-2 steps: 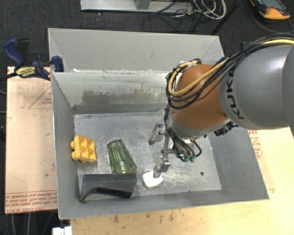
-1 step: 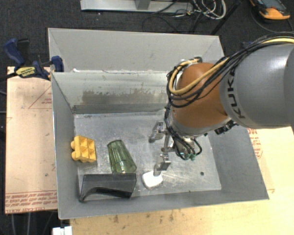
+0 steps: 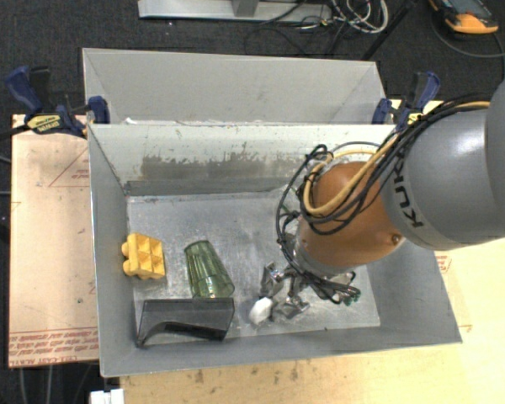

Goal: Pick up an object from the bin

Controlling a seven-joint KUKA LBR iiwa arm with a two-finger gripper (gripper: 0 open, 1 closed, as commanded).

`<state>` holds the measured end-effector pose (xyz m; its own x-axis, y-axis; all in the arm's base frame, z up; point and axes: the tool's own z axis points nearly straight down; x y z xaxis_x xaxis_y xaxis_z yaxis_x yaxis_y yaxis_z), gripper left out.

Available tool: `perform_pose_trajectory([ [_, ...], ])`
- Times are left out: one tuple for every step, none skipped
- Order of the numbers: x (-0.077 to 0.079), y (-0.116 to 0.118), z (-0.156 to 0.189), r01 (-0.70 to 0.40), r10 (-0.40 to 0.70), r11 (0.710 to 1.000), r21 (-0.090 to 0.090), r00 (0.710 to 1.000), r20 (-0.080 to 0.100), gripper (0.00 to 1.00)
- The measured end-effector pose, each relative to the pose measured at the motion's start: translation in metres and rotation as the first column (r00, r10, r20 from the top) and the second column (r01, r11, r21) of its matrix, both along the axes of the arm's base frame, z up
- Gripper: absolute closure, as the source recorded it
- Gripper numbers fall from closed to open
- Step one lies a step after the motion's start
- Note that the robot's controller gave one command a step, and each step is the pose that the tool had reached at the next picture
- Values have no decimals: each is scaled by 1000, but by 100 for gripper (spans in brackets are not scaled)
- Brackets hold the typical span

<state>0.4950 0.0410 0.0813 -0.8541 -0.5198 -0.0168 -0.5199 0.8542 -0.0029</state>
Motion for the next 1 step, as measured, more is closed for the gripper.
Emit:
perform_pose_trajectory([
  [0, 0, 0, 0, 0, 1000, 0, 1000, 0, 100],
])
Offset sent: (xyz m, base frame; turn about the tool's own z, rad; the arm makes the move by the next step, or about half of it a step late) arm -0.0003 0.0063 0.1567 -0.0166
